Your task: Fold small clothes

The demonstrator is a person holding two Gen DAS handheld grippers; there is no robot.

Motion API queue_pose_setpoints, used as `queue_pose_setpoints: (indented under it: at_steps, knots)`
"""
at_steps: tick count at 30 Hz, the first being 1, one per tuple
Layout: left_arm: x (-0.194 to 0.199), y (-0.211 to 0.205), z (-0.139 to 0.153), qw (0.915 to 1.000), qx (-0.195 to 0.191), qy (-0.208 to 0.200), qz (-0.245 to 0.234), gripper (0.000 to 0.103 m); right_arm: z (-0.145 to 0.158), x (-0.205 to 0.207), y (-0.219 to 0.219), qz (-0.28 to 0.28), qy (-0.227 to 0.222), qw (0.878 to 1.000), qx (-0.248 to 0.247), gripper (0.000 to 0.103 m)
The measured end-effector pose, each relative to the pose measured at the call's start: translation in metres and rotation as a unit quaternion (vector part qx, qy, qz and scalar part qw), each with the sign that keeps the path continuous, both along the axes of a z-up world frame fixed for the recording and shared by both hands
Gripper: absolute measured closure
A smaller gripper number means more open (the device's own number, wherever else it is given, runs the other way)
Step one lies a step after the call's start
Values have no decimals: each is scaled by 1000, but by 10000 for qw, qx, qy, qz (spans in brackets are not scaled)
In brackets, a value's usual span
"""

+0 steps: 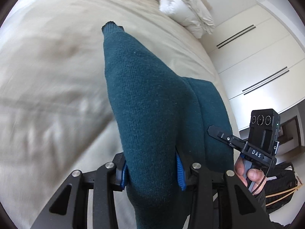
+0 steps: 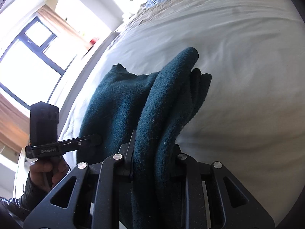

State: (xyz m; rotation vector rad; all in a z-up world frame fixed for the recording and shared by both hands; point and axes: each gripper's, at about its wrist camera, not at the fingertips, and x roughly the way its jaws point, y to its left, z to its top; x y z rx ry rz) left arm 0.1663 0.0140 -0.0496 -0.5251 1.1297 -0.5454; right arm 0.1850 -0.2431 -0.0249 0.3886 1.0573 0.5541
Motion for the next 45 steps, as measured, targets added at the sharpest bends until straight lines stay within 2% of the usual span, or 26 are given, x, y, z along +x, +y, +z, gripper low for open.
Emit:
queue_pose_setpoints:
  at_steps: [5, 7, 10, 13, 16, 21, 26, 29, 33, 35, 37, 40, 42, 45]
  knots:
    - [-26, 23, -20, 9998, 88, 156, 88, 61, -33, -7, 33, -32, 371, 9993, 97, 82]
    - [-32, 26, -23, 9998, 65, 143, 79, 61, -37, -11, 38, -67, 354, 9993, 136, 82]
    - [-26, 26, -27, 9998, 40, 151, 102, 59, -43, -11, 36, -159, 359, 9990, 209, 82]
    - [-22, 24, -41, 9995, 28, 257, 163, 52, -57, -9, 29, -290, 468, 9984, -85, 80]
    - [-25, 26, -47, 9993, -77, 266, 255, 47, -74, -11, 13, -513, 679, 9959, 290, 77]
    - [-31, 30, -47, 9991, -83, 242, 348, 43, -64, -25, -3, -761, 604, 9943, 434, 71]
    - [-46, 45, -39, 9981, 21, 135, 597, 42, -33, -53, -29, -1136, 13, 9927, 393, 71]
    - [-55, 53, -28, 9969, 128, -19, 782, 42, -8, -64, -24, -931, -325, 9923, 746, 69]
    - [-67, 53, -4, 9947, 286, -396, 900, 42, 1, -69, 1, -296, -457, 9920, 1136, 69]
    - [-70, 43, 4, 9947, 389, -566, 767, 42, -12, -65, 15, -82, -262, 9922, 1217, 69]
    - [-72, 32, 3, 9948, 492, -632, 623, 36, -33, -63, 20, 9, 26, 9924, 1231, 69]
    - [-74, 21, -4, 9933, 713, -747, 528, 33, -81, -61, 12, -206, 488, 9910, 1232, 72]
    - [-74, 19, -8, 9928, 775, -747, 533, 33, -101, -62, -4, -309, 521, 9812, 1832, 78]
    - [-74, 21, -16, 9928, 844, -624, 571, 33, -114, -65, -21, -499, 584, 9713, 2253, 84]
